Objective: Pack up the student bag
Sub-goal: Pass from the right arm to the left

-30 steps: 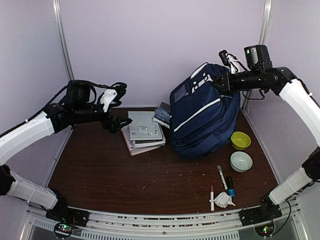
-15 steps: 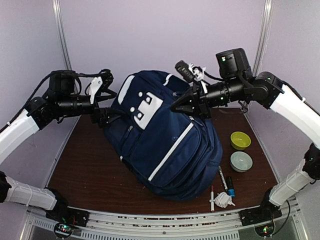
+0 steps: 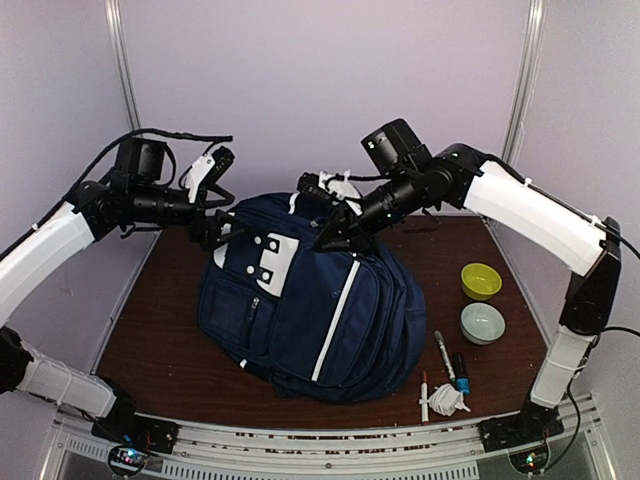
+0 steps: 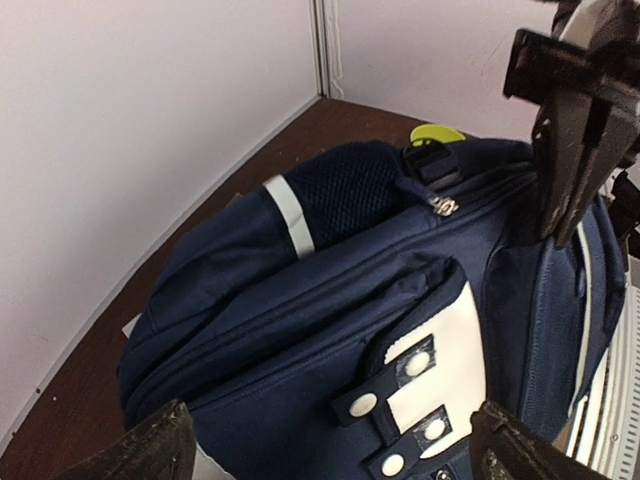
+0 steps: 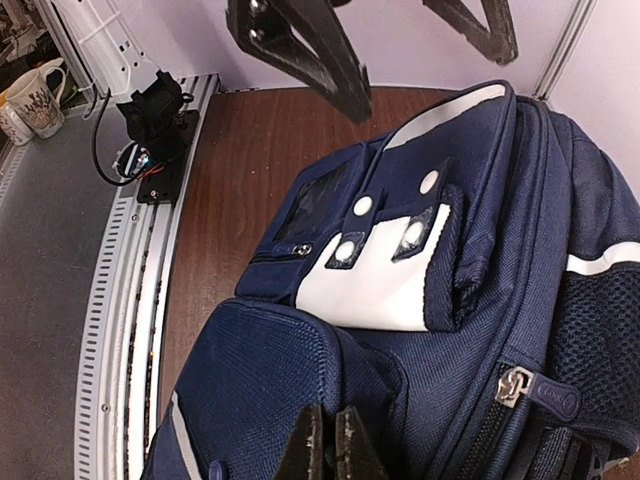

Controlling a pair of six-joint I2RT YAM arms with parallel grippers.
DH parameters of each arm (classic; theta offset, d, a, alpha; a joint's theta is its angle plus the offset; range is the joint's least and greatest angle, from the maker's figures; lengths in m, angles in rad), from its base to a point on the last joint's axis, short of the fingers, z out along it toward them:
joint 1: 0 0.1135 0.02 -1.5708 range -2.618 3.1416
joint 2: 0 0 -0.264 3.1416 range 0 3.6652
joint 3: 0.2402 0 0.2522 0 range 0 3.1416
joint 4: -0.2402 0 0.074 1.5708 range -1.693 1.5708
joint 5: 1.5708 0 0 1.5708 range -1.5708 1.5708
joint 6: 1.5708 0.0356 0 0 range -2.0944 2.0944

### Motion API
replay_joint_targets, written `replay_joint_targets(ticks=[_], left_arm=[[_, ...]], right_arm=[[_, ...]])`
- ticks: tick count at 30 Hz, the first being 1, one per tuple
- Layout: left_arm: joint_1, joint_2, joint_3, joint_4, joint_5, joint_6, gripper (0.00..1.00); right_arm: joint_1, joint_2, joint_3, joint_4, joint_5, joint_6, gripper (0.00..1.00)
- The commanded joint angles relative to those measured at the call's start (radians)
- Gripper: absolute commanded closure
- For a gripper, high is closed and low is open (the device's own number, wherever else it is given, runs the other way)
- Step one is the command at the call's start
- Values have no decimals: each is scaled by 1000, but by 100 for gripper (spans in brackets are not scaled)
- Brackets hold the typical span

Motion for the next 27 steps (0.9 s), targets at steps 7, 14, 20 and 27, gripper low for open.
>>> replay_joint_targets(ticks=[7,14,20,27], left_arm=[[118,110,-20,55,-90,-27,2],[140,215,-94,147,127,-57,2],[90,212,-150,258,240,-74,7],[79,116,-176,223,308,-58,100]], right_arm=[[5,5,60,-50,-6,-190,100],[5,-32,6,-26,6,-242,100],[5,-34,-12,0,-3,-255,100],[3,-90,-66,63,81,-154,97]])
